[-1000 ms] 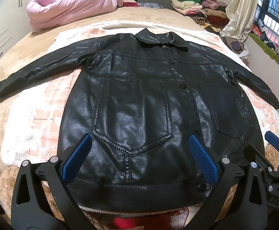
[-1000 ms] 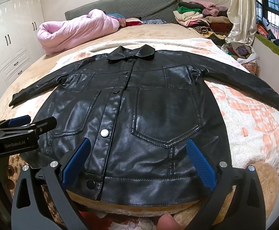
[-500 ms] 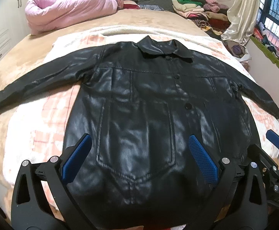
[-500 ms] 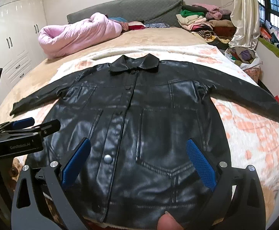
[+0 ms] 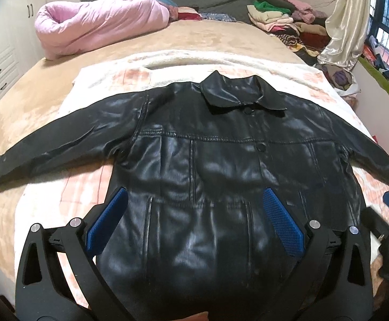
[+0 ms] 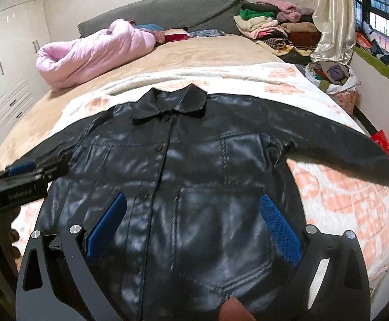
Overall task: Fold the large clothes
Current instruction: 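Move the right gripper to the sleeve cuff nearest it and grasp, then lift the sleeve with the right gripper and fold it across the jacket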
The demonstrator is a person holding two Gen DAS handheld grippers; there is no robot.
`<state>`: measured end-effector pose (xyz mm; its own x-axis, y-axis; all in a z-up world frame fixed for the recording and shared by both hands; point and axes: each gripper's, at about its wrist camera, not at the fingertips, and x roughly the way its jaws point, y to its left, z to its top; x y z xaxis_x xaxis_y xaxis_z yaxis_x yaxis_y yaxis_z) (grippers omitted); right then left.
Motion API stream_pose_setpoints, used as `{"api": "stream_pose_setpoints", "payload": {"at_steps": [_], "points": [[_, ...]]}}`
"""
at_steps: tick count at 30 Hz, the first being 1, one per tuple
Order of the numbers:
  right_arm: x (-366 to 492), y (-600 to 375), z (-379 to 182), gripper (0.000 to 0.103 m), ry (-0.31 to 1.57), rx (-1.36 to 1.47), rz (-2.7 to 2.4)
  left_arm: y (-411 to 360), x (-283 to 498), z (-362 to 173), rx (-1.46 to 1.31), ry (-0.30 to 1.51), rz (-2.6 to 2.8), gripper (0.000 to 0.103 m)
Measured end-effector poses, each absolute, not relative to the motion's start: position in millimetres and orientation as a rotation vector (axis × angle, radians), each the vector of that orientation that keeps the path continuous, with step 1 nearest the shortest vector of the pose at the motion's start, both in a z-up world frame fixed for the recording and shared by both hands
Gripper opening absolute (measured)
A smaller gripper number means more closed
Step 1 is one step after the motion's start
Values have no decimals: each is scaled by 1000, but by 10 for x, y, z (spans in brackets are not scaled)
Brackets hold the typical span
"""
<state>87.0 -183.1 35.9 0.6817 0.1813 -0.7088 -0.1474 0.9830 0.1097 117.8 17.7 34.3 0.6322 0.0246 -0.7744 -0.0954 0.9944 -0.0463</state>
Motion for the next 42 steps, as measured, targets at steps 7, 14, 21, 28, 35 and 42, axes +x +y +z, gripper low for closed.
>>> {"api": "stream_pose_setpoints", "payload": {"at_steps": [7, 14, 21, 28, 35, 42], "points": [[1328, -1969, 471, 99, 772, 71, 130, 162, 1533, 263, -83, 908, 81, 95], [1817, -2131, 452, 99, 772, 138, 68, 123, 1876, 196, -77, 915, 89, 95], [2171, -2472, 279, 99, 793, 195, -6, 62, 2192, 118, -66, 917, 68, 95], [2302, -3070, 36, 99, 817, 329, -113, -54, 2461, -13, -58, 937, 0, 95], [2306, -3677, -90, 99, 818, 422, -262, -230, 2709, -107, -35, 959, -1, 95], [2229, -4190, -207, 99, 808, 481, -423, -404, 2871, -160, -54, 973, -27, 95]]}}
